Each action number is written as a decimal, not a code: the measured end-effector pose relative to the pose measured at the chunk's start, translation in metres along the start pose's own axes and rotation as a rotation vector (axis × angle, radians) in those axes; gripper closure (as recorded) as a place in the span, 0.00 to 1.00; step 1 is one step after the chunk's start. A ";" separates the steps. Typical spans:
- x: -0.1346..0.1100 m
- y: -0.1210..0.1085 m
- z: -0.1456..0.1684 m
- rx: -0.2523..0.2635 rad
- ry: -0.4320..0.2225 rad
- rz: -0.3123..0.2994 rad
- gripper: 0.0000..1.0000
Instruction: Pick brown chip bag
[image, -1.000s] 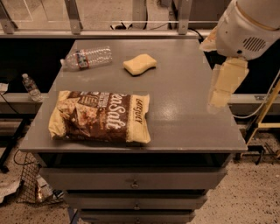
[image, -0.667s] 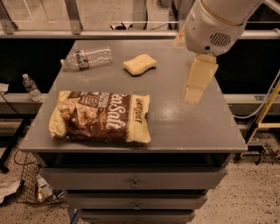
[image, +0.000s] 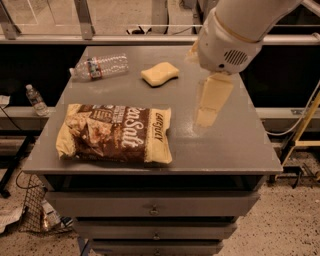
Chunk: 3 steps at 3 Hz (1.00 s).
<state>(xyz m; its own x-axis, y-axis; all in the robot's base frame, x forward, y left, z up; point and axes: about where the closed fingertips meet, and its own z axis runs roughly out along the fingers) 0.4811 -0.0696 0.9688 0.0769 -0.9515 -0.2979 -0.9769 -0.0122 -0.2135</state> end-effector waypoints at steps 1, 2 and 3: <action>-0.040 0.014 0.036 -0.060 -0.025 -0.054 0.00; -0.074 0.026 0.070 -0.124 -0.013 -0.108 0.00; -0.095 0.026 0.100 -0.167 0.029 -0.134 0.00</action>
Offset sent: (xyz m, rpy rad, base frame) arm -0.0249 0.1432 -0.0841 -0.0600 0.1589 0.2272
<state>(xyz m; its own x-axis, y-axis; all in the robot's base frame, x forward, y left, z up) 0.4680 0.0512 0.8983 0.2049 -0.9464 -0.2498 -0.9780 -0.1875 -0.0918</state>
